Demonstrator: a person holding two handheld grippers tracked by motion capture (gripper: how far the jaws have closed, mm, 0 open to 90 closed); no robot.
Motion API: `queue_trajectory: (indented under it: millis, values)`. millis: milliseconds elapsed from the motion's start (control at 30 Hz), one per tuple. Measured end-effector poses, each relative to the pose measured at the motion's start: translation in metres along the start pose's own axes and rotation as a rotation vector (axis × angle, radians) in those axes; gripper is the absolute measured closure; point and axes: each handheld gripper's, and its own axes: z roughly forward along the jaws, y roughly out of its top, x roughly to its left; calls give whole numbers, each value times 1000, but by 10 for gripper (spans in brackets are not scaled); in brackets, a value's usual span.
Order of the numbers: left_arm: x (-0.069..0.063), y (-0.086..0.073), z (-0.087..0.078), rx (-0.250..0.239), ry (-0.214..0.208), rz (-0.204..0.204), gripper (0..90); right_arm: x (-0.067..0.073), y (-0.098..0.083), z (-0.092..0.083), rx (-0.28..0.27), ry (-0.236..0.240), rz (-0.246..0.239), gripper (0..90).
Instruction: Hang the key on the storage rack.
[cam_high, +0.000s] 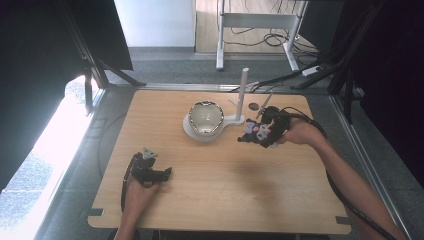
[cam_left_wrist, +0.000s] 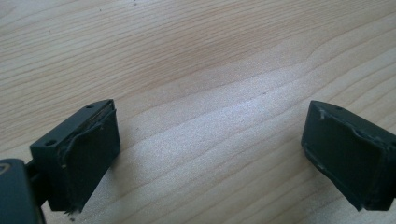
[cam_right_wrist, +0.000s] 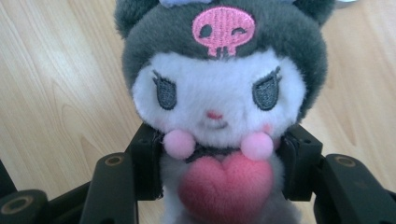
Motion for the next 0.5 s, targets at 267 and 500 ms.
queue_trajectory:
  millis: [267, 500]
  values:
    - [0, 0, 0, 0, -1, -1, 43, -22, 2, -23, -30, -28, 42, 440]
    - [0, 0, 0, 1, -2, -1, 43, -42, 5, -35, -46, -59, 73, 440]
